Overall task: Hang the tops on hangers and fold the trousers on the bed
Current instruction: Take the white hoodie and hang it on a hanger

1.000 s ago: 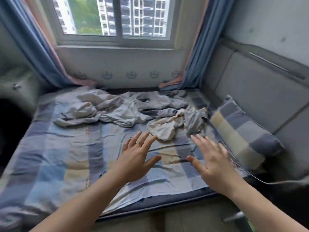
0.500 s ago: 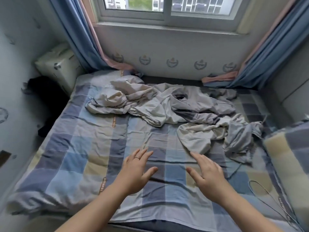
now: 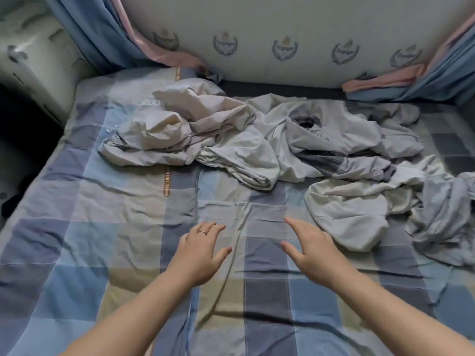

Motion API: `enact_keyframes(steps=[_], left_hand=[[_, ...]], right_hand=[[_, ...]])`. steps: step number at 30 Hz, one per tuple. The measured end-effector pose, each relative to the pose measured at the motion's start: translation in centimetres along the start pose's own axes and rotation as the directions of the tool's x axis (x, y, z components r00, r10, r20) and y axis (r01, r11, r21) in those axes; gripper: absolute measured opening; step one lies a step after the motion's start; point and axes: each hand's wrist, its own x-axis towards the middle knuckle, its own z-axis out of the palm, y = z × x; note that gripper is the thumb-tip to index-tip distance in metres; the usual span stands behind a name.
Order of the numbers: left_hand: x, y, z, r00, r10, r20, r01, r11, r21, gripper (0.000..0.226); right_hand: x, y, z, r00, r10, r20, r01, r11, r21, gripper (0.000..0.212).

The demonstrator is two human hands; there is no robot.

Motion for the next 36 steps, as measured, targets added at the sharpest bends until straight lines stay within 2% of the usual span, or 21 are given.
enact_keyframes(steps=[4,9,12,15,18,20,23,26,31,34,36], left_hand=[[11.9,-4.3,7.9,0.998,0.066,-0.022,-0.064,0.995,0.073,0.061],[25.1,-6.4,15.1,0.986,0.135,-0.099,-0.116,0.977,0.177,0.063],[31.7,-6.8,16.5,0.966,0.164,-0.201,-0.116,0.965,0.235,0.069],[37.3,-6.5,16.3,0.935,0.198,-0.294,-0.133,0.965,0.227,0.074],[41.8,-5.9,15.7,0.923,0.232,-0.305,-0.179,0.965,0.193,0.077],[44.0,-5.5,15.7,0.923,0.235,-0.303,-0.152,0.95,0.273,0.073],[45.8,-5.3,16.4,0.906,0.198,-0.373,-0.073,0.944,0.323,0.045],[45.8,-4.6,16.5,0.908,0.144,-0.393,-0.036,0.962,0.269,0.026],[42.3,-2.2,16.1,0.915,0.143,-0.378,0.019,0.919,0.394,0.027],[38.5,-1.7,16.2,0.934,0.228,-0.275,-0.065,0.867,0.495,0.026],[34.9,-1.6,16.4,0.944,0.262,-0.199,-0.135,0.861,0.491,0.02]], right_hand=[[12.7,4.4,7.3,0.996,0.041,-0.076,-0.042,0.999,-0.008,0.067],[25.7,9.4,14.1,0.976,0.059,-0.21,-0.051,0.998,0.045,0.079],[31.9,10.9,16.8,0.955,0.056,-0.293,-0.06,0.998,-0.005,0.089],[36.8,11.9,18.3,0.956,0.064,-0.285,-0.072,0.997,-0.02,0.095],[40.0,13.0,18.6,0.947,0.044,-0.317,-0.07,0.995,-0.069,0.084],[41.3,13.5,18.8,0.916,0.014,-0.402,-0.101,0.976,-0.195,0.062],[42.0,13.2,20.2,0.871,-0.052,-0.489,-0.105,0.952,-0.289,0.029],[42.1,12.8,20.2,0.889,0.01,-0.458,-0.116,0.972,-0.203,0.027],[38.6,12.9,18.1,0.925,0.093,-0.368,-0.104,0.994,-0.012,0.018],[33.7,13.1,19.4,0.927,0.101,-0.361,-0.123,0.992,-0.038,0.016],[29.7,12.8,19.9,0.936,0.101,-0.337,-0.112,0.994,-0.014,0.019]])
